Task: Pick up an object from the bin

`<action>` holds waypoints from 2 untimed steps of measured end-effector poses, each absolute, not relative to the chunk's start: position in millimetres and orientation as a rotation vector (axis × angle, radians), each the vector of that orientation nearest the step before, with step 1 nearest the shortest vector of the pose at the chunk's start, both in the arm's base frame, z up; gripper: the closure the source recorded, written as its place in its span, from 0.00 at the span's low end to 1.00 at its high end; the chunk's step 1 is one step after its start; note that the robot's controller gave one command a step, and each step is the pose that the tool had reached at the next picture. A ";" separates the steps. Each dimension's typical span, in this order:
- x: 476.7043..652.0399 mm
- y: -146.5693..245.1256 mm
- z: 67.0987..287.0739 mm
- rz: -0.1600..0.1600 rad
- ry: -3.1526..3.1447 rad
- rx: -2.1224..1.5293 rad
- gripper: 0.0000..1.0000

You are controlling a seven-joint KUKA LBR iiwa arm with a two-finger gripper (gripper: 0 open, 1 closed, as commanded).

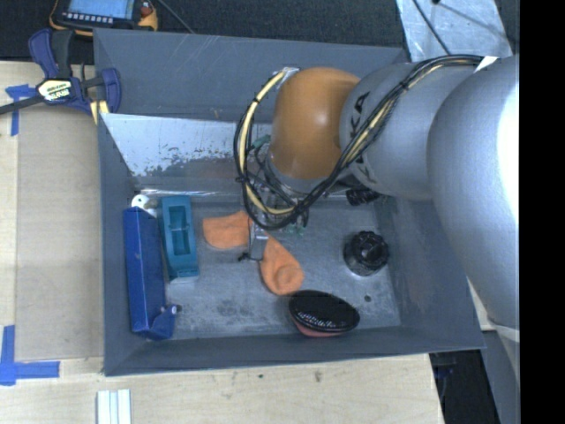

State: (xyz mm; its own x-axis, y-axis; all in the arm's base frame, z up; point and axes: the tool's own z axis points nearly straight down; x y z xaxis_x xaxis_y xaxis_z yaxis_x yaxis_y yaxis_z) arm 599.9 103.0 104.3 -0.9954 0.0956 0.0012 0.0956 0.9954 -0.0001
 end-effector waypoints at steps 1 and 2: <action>602.6 102.3 129.4 -0.003 -3.145 -0.153 0.00; 603.0 99.3 73.5 -0.001 -3.105 -0.498 0.00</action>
Offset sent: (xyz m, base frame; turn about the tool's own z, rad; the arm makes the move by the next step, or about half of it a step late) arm 0.0023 -0.0036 -0.0343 0.2237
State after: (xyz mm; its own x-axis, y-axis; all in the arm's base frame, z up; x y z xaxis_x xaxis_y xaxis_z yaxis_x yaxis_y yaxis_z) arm 603.0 99.3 73.5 -0.9499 0.3125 -0.0024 0.3125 0.9499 0.0013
